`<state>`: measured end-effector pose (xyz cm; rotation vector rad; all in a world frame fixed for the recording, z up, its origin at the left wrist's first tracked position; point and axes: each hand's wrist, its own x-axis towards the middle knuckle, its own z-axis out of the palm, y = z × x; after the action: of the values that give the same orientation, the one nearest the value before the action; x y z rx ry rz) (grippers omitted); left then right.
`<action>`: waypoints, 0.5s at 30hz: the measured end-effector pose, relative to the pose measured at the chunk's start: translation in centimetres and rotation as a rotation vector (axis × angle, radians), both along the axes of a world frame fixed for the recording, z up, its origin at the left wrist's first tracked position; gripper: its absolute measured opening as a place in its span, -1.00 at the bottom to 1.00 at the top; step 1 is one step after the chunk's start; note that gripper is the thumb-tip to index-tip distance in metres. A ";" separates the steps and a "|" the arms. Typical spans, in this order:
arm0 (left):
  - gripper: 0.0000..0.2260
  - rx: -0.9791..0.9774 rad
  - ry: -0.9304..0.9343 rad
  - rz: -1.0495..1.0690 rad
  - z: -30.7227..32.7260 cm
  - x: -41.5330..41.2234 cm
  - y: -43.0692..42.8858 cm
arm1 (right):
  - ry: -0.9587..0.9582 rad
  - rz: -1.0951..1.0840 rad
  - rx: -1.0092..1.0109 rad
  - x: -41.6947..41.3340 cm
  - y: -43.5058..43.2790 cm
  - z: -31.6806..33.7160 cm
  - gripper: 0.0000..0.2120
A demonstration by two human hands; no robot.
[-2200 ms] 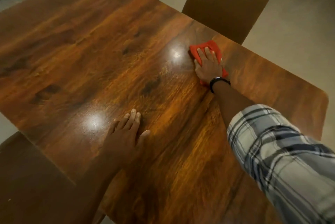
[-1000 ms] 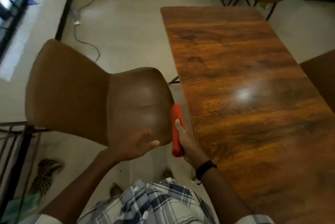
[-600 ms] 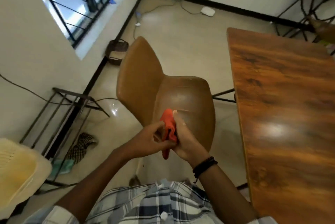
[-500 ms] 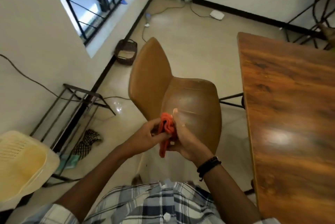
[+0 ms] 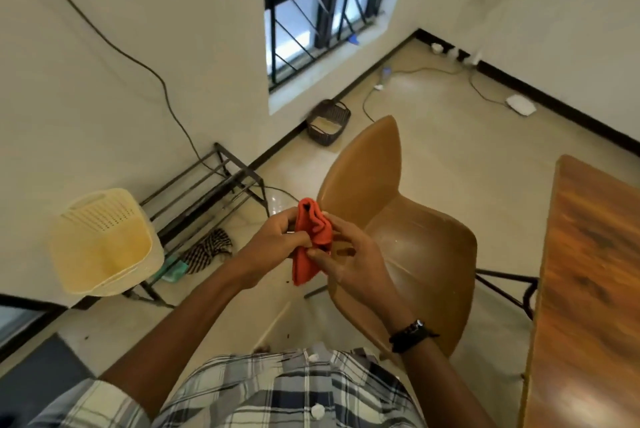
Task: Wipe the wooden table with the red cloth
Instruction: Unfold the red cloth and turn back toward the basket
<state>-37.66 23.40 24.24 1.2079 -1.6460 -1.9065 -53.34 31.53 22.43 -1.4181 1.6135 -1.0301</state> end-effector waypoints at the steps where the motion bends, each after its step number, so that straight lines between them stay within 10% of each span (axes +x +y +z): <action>1: -0.74 -0.010 -0.007 0.025 0.2 0.0 -0.1 | -0.004 0.021 -0.010 0.0 -0.5 0.1 -0.47; 15: -0.91 -0.384 -0.304 0.252 -0.3 3.6 1.1 | 0.129 0.084 -0.112 -3.4 -4.8 -0.8 -0.87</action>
<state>-34.08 24.48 23.97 1.5025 -1.8004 -1.2323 -56.72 26.74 21.59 -1.6430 1.5931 -1.0114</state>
